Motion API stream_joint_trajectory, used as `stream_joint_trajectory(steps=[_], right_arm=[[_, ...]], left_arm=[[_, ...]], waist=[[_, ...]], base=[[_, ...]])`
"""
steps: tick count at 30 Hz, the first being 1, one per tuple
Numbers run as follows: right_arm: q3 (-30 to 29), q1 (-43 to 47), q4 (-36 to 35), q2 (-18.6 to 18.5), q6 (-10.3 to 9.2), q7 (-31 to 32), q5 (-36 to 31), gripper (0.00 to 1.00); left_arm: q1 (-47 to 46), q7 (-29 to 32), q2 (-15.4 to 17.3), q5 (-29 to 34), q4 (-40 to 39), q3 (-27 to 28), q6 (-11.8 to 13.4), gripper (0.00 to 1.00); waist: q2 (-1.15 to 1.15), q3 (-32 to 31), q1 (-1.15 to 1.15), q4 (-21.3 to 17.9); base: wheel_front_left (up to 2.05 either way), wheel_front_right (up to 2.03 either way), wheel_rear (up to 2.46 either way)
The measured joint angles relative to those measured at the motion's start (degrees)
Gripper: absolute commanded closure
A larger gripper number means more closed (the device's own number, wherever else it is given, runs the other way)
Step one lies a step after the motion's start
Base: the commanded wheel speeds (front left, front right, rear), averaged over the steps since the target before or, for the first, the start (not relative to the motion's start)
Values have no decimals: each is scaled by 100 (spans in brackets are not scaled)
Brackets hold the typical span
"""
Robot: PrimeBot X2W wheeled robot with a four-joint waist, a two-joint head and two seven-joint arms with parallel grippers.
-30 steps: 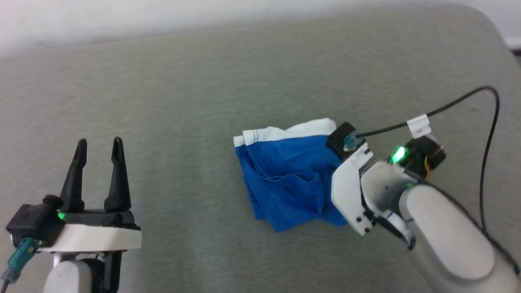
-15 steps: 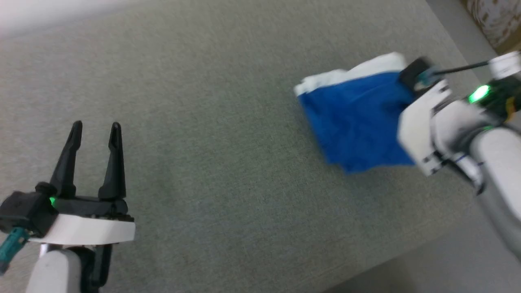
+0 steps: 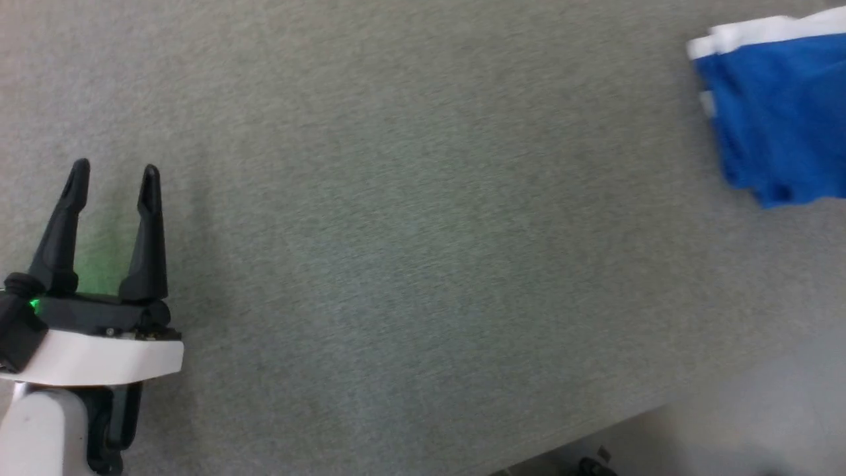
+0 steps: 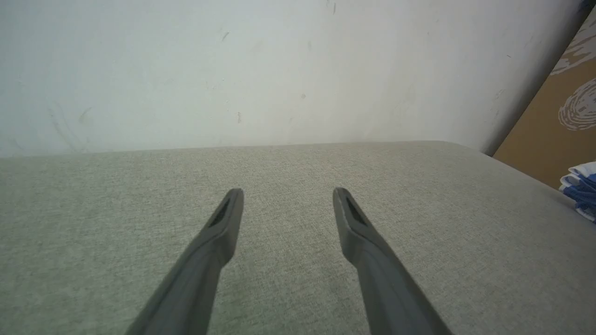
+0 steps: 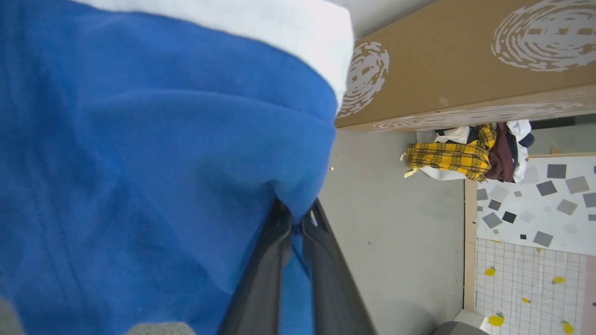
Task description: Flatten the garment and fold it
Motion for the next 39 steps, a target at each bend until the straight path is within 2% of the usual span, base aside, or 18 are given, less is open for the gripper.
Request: stream_joint_trajectory(steps=[1,2,6,9,12,16,18,20,22,28,30,34,39], right_arm=[[-205,0,71,19,1,9,-111,85],[-450,1,124,75,0,-1,-221,0],[-1319,4,141,302,0,-255,-761,0],[-1695,12,24,424,0,-672,-1109,0],[-1906,11,-78,503,0,-1076,-1181,0],[-1859,-31,-421,584,-1,-1751,-1010,0],[-1640,-89,-657,611,0,-2107,-869,0],[-1581,-127,-968,782,0,-2525,-739,0],[-1548,-107,-1305,1077,0,-2919,-646,0],[-1516,567,-2176,2490,-2,-3969,-534,0],[-1399,914,-2335,2759,0,-4208,-459,0],[-1226,1589,-2508,2906,-1,-4599,-200,0],[-1185,2292,-2444,2902,-2,-4889,736,0]], left_arm=[[0,0,12,-1,-9,20,0,0],[0,0,23,-3,-15,32,0,0],[-3,-2,35,-36,5,8,0,0],[-5,-16,16,-43,83,-30,0,0],[-9,-73,-27,-52,237,-86,1,0],[-24,-159,-120,-63,498,-143,1,0],[-24,-199,-201,-90,600,-144,11,0],[-23,-226,-275,-93,701,-140,60,0],[-24,-263,-380,-92,804,-141,127,0],[-19,-307,-684,-68,1001,-111,371,0],[-17,-314,-736,-10,1049,-82,450,0],[3,-320,-834,86,1128,-27,591,0],[7,-321,-935,232,1198,-4,721,0]], waist=[[0,43,0,49],[0,83,-1,98],[0,184,-1,285],[0,165,-1,392],[0,43,-2,453],[0,-227,-2,505],[0,-403,-3,521],[0,-593,-3,541],[0,-794,-3,568],[0,-1429,-4,701],[0,-1633,-4,762],[0,-2017,-4,913],[0,-2392,-3,1188]], base=[[0,0,0],[0,0,0],[0,0,0],[0,0,0],[0,0,0],[0,0,0],[0,0,0],[0,0,0],[0,0,0],[0,0,0],[0,0,0],[0,0,0],[0,0,0]])
